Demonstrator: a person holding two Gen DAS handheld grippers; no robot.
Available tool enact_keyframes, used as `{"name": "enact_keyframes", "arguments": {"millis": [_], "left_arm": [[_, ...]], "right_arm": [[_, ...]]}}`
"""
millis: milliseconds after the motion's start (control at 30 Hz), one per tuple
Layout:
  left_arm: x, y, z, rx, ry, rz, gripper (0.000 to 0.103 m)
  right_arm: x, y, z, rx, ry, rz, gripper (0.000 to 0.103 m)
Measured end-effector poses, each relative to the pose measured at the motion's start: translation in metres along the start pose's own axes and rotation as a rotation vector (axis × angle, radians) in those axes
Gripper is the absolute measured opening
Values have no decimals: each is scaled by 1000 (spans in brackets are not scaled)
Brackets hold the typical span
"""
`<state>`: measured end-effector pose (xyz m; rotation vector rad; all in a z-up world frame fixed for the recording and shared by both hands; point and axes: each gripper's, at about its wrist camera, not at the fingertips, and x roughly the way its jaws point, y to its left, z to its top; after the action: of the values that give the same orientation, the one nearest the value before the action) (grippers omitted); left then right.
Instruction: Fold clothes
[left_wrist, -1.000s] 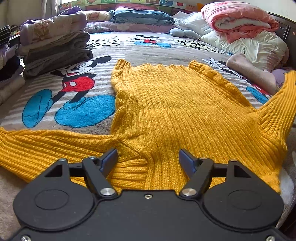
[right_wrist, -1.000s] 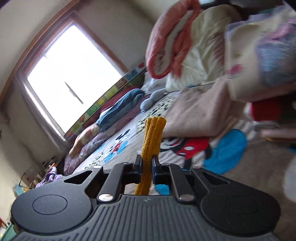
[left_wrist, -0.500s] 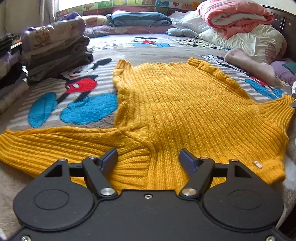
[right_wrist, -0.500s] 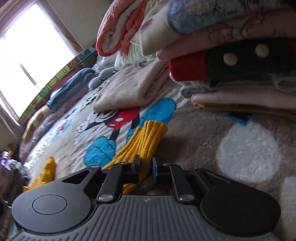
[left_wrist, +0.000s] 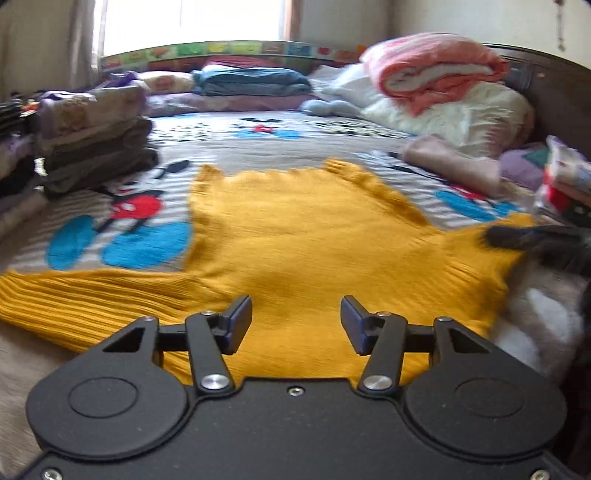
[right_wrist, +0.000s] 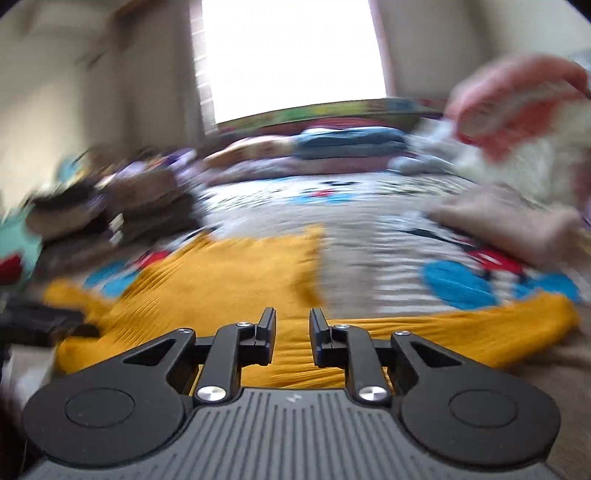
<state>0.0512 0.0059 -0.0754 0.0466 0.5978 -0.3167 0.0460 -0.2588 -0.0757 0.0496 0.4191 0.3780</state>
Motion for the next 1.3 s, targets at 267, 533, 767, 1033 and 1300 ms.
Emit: {"name": "enact_keyframes", "arguments": {"millis": [267, 533, 767, 1033, 1300], "left_arm": [[8, -37, -24, 199, 140, -8, 56], [12, -13, -18, 79, 205, -60, 56], [-3, 25, 1, -40, 77, -51, 56], [16, 50, 10, -114, 44, -7, 42], [68, 8, 62, 28, 70, -146, 41]], "right_arm": [[0, 45, -30, -263, 219, 26, 39], [-5, 70, -33, -349, 204, 81, 44], [-10, 60, -11, -257, 125, 120, 41], [26, 87, -10, -414, 101, 143, 41], [44, 76, -19, -338, 129, 226, 39]]}}
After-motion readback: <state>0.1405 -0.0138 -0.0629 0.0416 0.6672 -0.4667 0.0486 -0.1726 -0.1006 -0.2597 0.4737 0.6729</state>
